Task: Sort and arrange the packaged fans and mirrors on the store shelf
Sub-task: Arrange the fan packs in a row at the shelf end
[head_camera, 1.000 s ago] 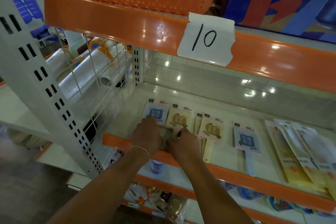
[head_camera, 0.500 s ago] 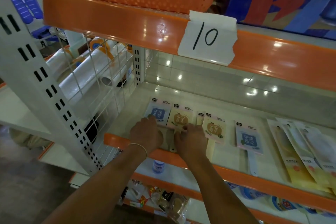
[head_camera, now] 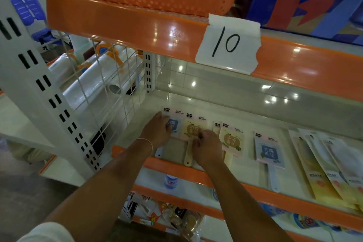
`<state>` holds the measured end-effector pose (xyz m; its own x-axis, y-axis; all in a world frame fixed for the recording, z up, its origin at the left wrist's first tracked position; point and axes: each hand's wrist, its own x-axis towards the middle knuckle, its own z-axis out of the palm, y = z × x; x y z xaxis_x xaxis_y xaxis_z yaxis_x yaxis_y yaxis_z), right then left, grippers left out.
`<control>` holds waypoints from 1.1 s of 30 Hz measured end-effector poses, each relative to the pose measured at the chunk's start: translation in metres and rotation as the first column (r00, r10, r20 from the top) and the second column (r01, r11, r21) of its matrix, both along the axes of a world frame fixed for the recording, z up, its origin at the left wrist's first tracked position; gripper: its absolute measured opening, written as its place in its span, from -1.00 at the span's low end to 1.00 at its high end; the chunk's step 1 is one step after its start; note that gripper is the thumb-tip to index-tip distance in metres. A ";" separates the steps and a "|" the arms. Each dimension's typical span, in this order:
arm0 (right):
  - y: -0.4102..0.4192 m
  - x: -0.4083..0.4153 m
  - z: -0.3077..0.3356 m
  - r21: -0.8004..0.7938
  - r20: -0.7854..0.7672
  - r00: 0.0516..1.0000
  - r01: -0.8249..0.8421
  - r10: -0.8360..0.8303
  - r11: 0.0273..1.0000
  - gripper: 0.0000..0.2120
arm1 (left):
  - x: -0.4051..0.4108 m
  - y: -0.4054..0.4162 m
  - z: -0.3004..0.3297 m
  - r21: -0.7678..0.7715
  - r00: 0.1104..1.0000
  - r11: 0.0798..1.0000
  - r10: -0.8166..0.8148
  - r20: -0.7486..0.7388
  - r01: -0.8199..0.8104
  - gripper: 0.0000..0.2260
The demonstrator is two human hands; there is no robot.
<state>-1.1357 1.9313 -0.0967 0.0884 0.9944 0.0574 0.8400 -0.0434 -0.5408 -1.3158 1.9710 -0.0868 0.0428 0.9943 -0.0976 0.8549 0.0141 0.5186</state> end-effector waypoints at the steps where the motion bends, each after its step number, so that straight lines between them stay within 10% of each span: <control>1: 0.000 0.000 -0.002 0.002 0.010 1.000 -0.003 0.003 1.000 -0.67 | 0.000 -0.001 -0.001 0.008 1.000 1.000 -0.002 -0.003 0.002 -0.55; 16: -0.011 0.012 0.006 0.118 0.000 1.000 -0.016 0.016 0.993 -0.70 | 0.016 -0.019 0.004 0.148 0.993 0.984 0.109 -0.049 -0.100 -0.58; 23: -0.040 0.058 0.021 0.061 0.073 0.955 0.282 -0.286 0.957 -0.57 | 0.071 -0.050 0.039 0.384 0.996 0.922 -0.031 -0.079 0.059 -0.73; 33: -0.058 0.088 0.032 -0.149 -0.022 0.972 0.230 -0.236 0.962 -0.74 | 0.151 -0.082 0.048 -0.097 0.941 0.990 -0.065 0.333 0.103 -0.94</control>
